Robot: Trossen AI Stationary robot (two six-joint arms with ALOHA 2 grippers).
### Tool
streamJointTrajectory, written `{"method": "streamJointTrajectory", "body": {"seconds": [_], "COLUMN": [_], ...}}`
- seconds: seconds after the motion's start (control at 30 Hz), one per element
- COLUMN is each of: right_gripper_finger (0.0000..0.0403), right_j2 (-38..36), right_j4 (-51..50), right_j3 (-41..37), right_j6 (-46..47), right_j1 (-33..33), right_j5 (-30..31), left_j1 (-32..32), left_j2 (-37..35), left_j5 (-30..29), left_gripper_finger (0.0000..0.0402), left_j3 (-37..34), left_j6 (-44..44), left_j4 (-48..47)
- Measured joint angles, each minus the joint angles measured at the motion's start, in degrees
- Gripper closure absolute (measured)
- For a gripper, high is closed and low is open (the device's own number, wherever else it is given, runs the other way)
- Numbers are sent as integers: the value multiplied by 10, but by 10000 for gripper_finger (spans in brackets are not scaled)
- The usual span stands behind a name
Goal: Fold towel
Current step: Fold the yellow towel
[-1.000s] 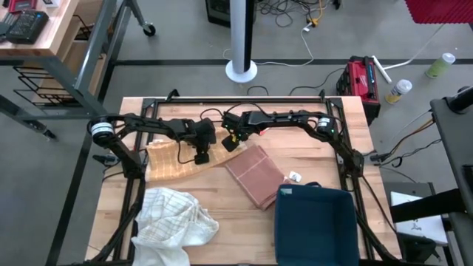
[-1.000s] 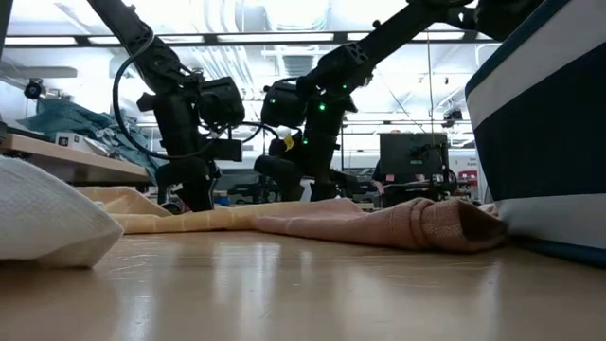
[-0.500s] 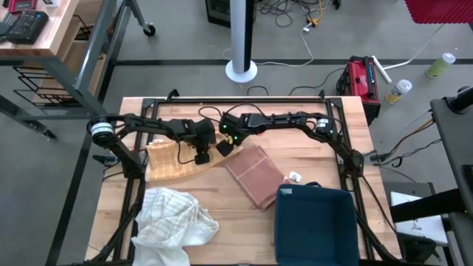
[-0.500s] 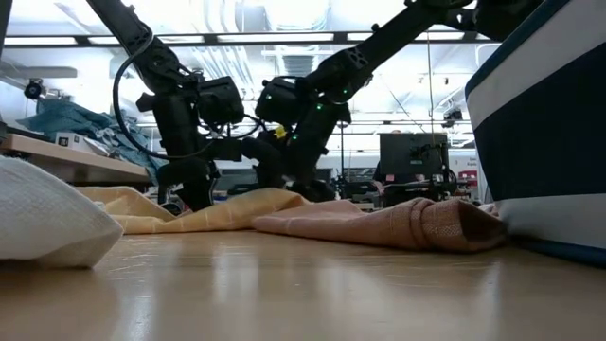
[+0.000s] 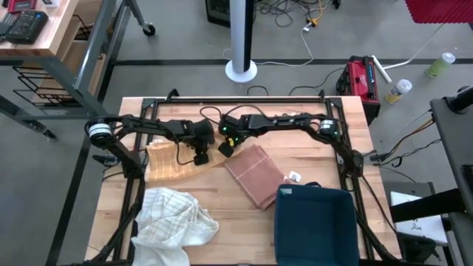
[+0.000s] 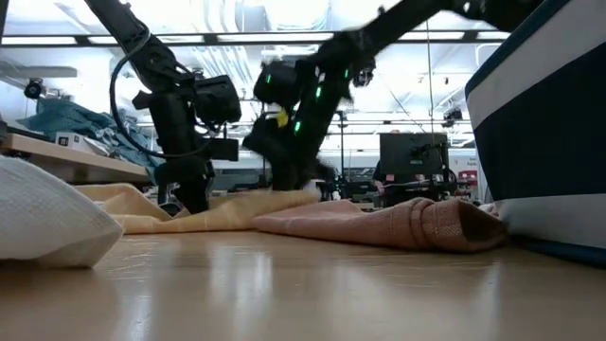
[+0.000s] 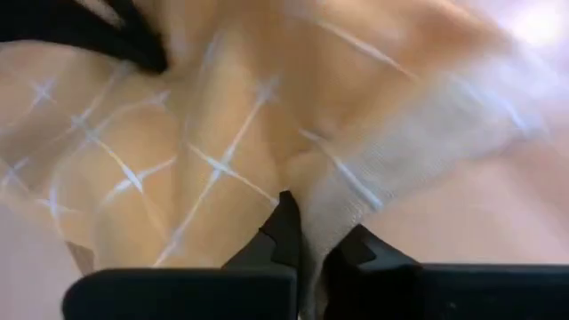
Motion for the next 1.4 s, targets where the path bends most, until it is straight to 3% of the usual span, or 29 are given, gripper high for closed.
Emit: {"method": "streamJointTrajectory", "body": {"seconds": [0.23, 0.43, 0.6, 0.73, 1.1, 1.4], "right_gripper_finger": [400, 401, 402, 402, 403, 403], "right_j2": [-47, -50, -50, -46, -26, -9], "right_j4": [-103, -226, -313, -306, -92, -14], "right_j3": [29, 63, 105, 124, 128, 132], "right_j6": [-26, -20, 12, 11, -21, 4], "right_j1": [9, 18, 19, 26, 44, 36], "right_j5": [91, 210, 263, 255, 67, 22], "left_j1": [0, -16, -42, -47, -47, -50], "left_j2": [-78, -147, -183, -183, -202, -410], "left_j5": [-32, -32, -33, -34, -35, -26], "left_gripper_finger": [401, 401, 401, 401, 401, 401], "left_j3": [-3, -10, -22, -24, -12, 15], "left_j6": [-46, -124, -136, -137, -135, -145], "left_j4": [-33, -170, -144, -148, -154, -203]}}
